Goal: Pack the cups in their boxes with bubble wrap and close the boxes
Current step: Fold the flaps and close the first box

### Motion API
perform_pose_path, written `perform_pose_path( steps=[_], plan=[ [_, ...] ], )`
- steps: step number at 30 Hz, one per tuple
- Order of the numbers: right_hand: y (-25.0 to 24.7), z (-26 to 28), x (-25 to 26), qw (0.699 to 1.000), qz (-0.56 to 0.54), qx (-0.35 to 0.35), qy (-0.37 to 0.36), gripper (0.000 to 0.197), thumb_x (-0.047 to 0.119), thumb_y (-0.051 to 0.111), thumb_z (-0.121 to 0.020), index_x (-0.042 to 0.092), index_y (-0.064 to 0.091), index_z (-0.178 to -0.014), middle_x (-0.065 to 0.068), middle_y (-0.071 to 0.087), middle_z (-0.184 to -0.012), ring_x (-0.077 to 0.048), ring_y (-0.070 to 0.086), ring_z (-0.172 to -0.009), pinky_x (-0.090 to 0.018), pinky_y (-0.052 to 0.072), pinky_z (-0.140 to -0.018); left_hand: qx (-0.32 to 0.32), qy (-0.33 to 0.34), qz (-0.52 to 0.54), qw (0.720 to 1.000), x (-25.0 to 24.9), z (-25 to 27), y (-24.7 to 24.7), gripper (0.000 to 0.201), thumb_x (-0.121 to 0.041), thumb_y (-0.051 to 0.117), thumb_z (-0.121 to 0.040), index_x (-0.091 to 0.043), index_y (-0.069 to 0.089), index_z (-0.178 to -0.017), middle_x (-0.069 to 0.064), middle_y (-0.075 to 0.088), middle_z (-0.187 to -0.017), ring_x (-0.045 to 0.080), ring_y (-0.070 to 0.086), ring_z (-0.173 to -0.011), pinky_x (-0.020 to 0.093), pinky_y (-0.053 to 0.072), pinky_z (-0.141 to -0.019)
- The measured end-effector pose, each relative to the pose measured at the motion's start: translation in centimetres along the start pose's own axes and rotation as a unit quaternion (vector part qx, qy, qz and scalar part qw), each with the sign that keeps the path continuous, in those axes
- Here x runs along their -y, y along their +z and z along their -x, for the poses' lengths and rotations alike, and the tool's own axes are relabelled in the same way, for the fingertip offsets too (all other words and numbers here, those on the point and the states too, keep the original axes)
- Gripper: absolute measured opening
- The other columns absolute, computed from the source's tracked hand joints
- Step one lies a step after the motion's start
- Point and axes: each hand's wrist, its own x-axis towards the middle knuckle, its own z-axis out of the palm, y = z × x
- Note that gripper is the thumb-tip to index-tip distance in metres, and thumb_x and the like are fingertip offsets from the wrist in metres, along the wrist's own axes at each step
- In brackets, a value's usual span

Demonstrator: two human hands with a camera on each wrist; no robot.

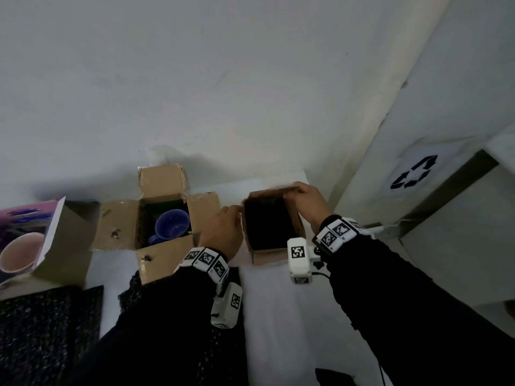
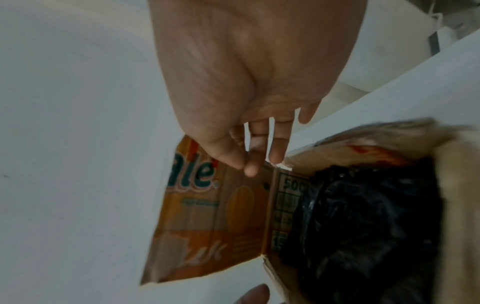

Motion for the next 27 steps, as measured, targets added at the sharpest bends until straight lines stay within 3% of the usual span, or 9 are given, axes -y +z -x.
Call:
perform_pose_path(
  steps=[2,4,7,11,13,16,20,23,27],
  plan=[
    [-0.4,2.1,0.0,0.998,-0.062,0.013,0.005,0.031,-0.007,0.048,-0.085,0.008,0.069,-0.102,-0.003,0.065,-0.079,-0.008,0.061,-0.073,-0.008,0.044,-0.06,-0.018,-0.001,0.046,0.999,0.3,0.6,-0.1,0.029,-0.023,0.035,-0.101,-0.017,0.054,-0.121,0.01,0.066,-0.108,0.028,0.062,-0.096,0.033,0.045,-0.076],
    [-0.9,4.0,-0.5,0.994,-0.105,0.028,0.02,0.04,-0.004,0.039,-0.084,0.008,0.069,-0.108,-0.004,0.069,-0.084,-0.004,0.062,-0.073,-0.014,0.045,-0.062,-0.034,-0.005,0.103,0.994,0.3,1.3,-0.1,0.035,-0.043,0.027,-0.1,-0.026,0.049,-0.122,0.005,0.07,-0.096,0.026,0.066,-0.086,0.038,0.051,-0.076],
    [-1.3,6.2,-2.1,0.978,-0.196,0.04,0.05,0.038,0.025,0.043,-0.084,0.01,0.071,-0.105,-0.007,0.071,-0.085,-0.017,0.063,-0.077,-0.026,0.041,-0.06,-0.029,0.009,0.131,0.991,0.1,2.2,0.1,0.056,-0.067,0.01,-0.09,-0.037,0.042,-0.125,0.002,0.07,-0.086,0.023,0.067,-0.076,0.04,0.053,-0.074],
    [-0.7,7.6,-2.6,0.98,-0.151,0.012,0.128,0.048,0.06,0.056,-0.087,0.013,0.062,-0.09,-0.006,0.068,-0.079,-0.022,0.068,-0.072,-0.033,0.051,-0.068,0.006,0.05,0.132,0.99,-0.3,3.6,0.3,0.067,-0.07,0.015,-0.087,-0.029,0.055,-0.121,0.004,0.071,-0.091,0.021,0.067,-0.084,0.038,0.053,-0.078],
    [0.1,8.0,-3.0,0.982,-0.129,-0.007,0.137,0.046,0.056,0.067,-0.081,0.013,0.053,-0.09,-0.008,0.069,-0.085,-0.022,0.07,-0.07,-0.034,0.052,-0.068,0.022,0.07,0.122,0.99,-0.5,4.4,0.5,0.063,-0.067,0.023,-0.088,-0.027,0.059,-0.119,0.002,0.071,-0.093,0.017,0.064,-0.082,0.035,0.052,-0.078],
    [1.2,8.3,-3.8,0.981,-0.127,-0.044,0.142,0.039,0.033,0.079,-0.078,0.013,0.047,-0.085,-0.016,0.068,-0.09,-0.021,0.069,-0.063,-0.03,0.05,-0.058,0.044,0.094,0.111,0.988,-0.4,5.1,0.9,0.053,-0.063,0.036,-0.089,-0.026,0.06,-0.12,-0.005,0.069,-0.097,0.008,0.061,-0.08,0.031,0.051,-0.078],
    [1.8,9.2,-4.4,0.972,-0.157,-0.083,0.156,0.034,-0.002,0.077,-0.076,0.013,0.047,-0.074,-0.022,0.067,-0.084,-0.02,0.067,-0.059,-0.029,0.054,-0.058,0.065,0.139,0.051,0.987,0.7,5.4,1.1,0.042,-0.039,0.065,-0.086,-0.026,0.057,-0.125,-0.006,0.065,-0.103,0.008,0.055,-0.086,0.031,0.049,-0.083],
    [1.9,9.7,-4.6,0.966,-0.175,-0.087,0.169,0.033,-0.006,0.074,-0.076,0.012,0.047,-0.073,-0.021,0.066,-0.08,-0.021,0.067,-0.06,-0.026,0.054,-0.054,0.071,0.164,-0.016,0.984,1.0,5.5,1.1,0.046,-0.027,0.064,-0.086,-0.028,0.052,-0.131,-0.004,0.063,-0.111,0.017,0.054,-0.101,0.03,0.044,-0.085],
    [1.8,9.4,-4.3,0.945,-0.229,-0.08,0.219,0.006,0.001,0.055,-0.081,0.006,0.056,-0.084,-0.013,0.066,-0.075,-0.021,0.068,-0.066,-0.029,0.053,-0.064,0.055,0.183,-0.019,0.981,1.3,5.1,1.6,0.042,-0.021,0.062,-0.087,-0.027,0.056,-0.127,-0.002,0.062,-0.11,0.021,0.056,-0.101,0.03,0.046,-0.081]
  ],
)
